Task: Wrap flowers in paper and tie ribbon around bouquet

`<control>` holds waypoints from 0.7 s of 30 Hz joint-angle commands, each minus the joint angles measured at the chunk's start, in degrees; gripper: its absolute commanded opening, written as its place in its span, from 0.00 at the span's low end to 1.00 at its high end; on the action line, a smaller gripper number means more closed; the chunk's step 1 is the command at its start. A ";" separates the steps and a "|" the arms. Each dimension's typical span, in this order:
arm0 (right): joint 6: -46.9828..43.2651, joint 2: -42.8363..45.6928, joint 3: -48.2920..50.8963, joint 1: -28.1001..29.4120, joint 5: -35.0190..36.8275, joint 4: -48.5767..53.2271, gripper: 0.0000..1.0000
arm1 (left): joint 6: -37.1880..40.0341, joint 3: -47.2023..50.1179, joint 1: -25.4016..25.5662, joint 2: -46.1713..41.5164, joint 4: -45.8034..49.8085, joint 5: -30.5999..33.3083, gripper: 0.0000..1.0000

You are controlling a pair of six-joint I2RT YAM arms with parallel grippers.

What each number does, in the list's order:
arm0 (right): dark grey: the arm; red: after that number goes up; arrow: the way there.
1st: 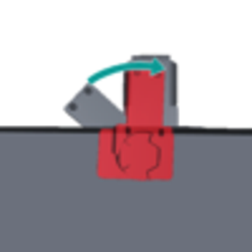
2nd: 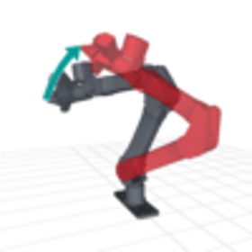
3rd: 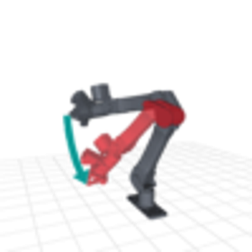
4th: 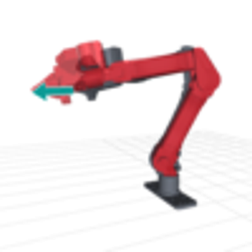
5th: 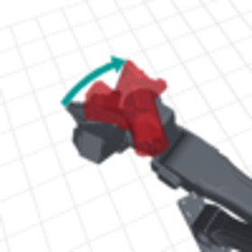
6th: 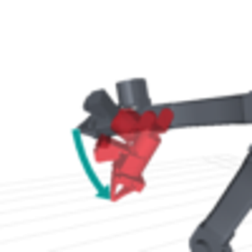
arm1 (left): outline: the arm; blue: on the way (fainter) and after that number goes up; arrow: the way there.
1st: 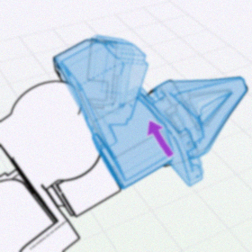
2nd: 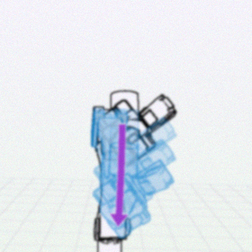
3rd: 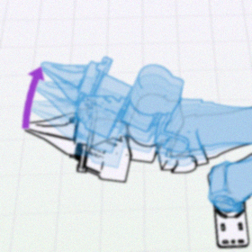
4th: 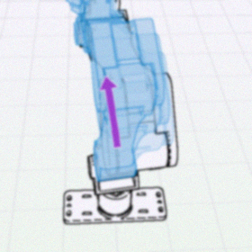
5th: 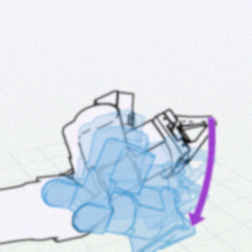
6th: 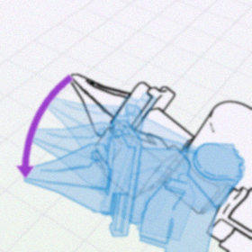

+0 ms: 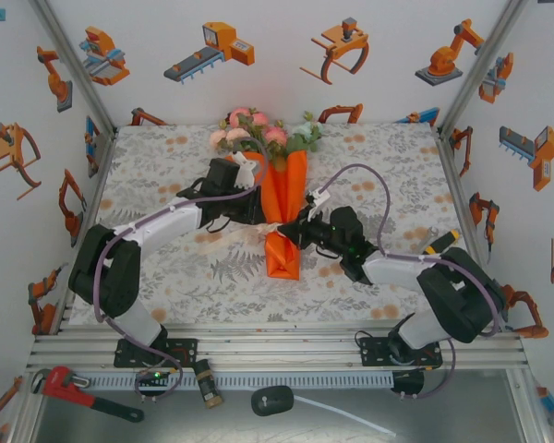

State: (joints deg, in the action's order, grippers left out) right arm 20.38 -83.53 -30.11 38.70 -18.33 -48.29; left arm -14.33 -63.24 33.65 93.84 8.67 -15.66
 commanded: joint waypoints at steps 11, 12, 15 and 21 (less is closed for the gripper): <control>-2.00 0.67 -0.98 -3.15 -1.52 0.85 0.00 | -1.40 1.91 -0.18 -10.47 -1.04 -7.60 0.40; -2.15 0.40 -1.37 -3.68 -2.77 1.08 0.00 | -1.57 1.39 -0.16 -9.87 -1.12 -9.57 0.41; -2.04 -0.48 -2.20 -4.42 -5.30 1.05 0.00 | -2.63 -1.35 -0.12 -6.57 1.05 -13.94 0.44; -1.76 -1.50 -3.23 -4.51 -8.27 1.18 0.00 | -3.16 -2.52 -0.17 -2.19 0.98 -13.87 0.47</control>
State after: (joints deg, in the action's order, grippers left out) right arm 19.51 -84.33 -31.29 34.30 -23.92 -46.28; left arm -16.58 -63.70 33.65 90.08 8.58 -27.11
